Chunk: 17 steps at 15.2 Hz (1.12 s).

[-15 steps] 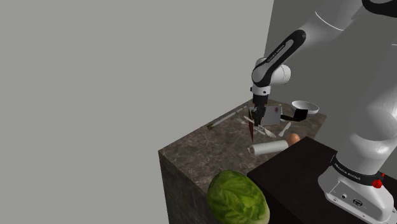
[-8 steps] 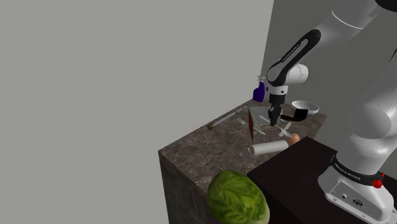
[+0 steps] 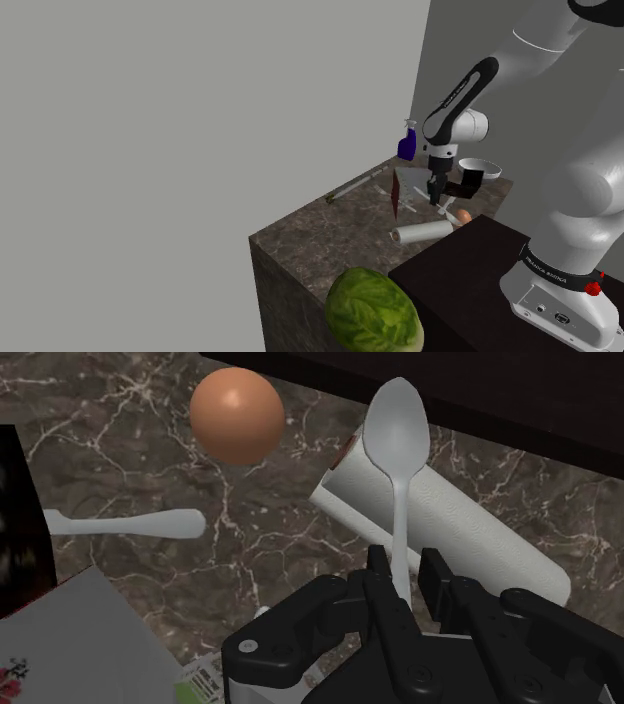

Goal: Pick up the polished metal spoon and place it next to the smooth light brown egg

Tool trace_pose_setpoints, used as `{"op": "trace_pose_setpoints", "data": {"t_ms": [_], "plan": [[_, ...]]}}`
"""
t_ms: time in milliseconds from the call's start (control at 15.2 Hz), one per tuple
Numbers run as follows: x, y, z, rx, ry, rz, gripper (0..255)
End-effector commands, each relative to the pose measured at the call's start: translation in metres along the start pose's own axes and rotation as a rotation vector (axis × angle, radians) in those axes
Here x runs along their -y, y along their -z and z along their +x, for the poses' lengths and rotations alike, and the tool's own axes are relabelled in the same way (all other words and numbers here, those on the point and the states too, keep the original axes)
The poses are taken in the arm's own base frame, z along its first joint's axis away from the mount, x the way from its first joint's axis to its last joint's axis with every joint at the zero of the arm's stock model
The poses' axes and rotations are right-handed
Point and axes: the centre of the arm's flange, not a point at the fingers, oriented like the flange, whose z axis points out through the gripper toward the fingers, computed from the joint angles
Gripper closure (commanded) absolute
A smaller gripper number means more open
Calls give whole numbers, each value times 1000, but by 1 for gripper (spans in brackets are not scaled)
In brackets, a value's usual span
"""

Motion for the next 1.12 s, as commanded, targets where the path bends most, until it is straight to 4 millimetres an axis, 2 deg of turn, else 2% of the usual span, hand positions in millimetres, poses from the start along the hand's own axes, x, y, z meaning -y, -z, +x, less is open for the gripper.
{"op": "trace_pose_setpoints", "data": {"t_ms": [0,1056], "plan": [[-2,-11,1,0,0,0,255],[-15,-93,13,0,0,0,255]]}}
